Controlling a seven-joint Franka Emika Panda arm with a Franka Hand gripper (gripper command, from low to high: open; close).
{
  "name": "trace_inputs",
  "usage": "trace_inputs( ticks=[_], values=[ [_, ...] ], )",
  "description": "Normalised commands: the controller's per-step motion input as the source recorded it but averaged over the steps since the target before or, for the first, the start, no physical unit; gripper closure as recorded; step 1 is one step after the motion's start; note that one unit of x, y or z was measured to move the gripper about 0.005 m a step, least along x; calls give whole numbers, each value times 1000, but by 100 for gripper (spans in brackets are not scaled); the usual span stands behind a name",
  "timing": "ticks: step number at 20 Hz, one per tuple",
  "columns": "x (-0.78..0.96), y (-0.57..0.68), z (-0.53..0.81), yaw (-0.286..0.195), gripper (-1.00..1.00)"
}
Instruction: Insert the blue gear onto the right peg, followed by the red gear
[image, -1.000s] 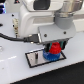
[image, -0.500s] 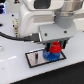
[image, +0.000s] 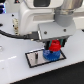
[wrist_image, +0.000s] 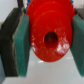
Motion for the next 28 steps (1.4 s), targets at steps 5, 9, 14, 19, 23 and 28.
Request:
trace_inputs(
  ticks=[5, 9, 14, 19, 23, 28],
  values=[
    [190, -129, -131, 0, 100],
    [186, -32, -133, 0, 100],
    [261, 66, 144, 0, 100],
    [140, 22, 195, 0, 100],
    [105, 10, 308, 0, 100],
    [149, -42, 230, 0, 100]
  ],
)
